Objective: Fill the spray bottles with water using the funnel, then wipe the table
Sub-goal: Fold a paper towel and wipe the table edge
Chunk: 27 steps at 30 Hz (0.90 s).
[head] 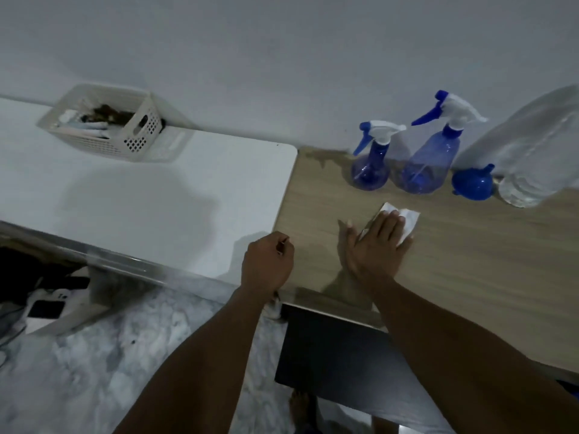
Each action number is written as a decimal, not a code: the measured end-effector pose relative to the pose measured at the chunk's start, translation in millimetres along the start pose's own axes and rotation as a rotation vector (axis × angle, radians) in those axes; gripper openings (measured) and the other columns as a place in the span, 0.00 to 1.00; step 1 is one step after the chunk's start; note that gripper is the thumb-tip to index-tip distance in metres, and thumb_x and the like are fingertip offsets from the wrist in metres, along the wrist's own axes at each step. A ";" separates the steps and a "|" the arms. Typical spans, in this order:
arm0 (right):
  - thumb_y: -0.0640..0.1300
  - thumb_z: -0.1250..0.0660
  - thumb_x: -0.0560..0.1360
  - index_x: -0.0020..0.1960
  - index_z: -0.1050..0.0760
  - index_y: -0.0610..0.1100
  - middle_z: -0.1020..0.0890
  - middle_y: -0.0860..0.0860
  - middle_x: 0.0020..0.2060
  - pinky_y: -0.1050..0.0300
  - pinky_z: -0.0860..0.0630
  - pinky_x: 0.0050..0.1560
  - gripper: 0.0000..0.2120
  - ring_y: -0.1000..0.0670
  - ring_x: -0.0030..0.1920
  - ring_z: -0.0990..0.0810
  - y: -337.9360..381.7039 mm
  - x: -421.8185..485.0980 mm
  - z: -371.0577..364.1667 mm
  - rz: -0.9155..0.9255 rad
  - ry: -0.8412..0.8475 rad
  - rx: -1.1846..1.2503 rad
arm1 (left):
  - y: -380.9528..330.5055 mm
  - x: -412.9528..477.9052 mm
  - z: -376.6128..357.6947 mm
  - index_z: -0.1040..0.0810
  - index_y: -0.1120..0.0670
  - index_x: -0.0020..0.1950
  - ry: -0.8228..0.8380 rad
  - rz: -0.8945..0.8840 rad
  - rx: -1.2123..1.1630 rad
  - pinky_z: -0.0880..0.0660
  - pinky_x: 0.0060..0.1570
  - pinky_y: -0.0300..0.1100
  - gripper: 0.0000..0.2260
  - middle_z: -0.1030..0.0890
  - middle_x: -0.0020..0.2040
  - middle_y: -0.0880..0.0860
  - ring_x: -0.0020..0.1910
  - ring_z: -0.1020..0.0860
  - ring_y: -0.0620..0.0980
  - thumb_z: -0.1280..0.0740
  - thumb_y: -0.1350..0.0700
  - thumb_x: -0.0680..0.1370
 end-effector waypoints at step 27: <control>0.69 0.61 0.80 0.82 0.52 0.47 0.50 0.49 0.81 0.35 0.49 0.76 0.38 0.49 0.81 0.52 -73.4 -69.8 22.8 0.724 0.161 -0.275 | -27.9 -84.9 -51.9 0.22 0.52 0.42 0.059 -0.044 0.049 0.24 0.42 0.45 0.11 0.20 0.36 0.49 0.38 0.22 0.48 0.37 0.49 0.81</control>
Point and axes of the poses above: each hand's wrist, its own x-axis towards the middle knuckle, its own z-axis out of the back of the hand, y = z × x, the point moved 5 cm from there along x, towards the middle knuckle
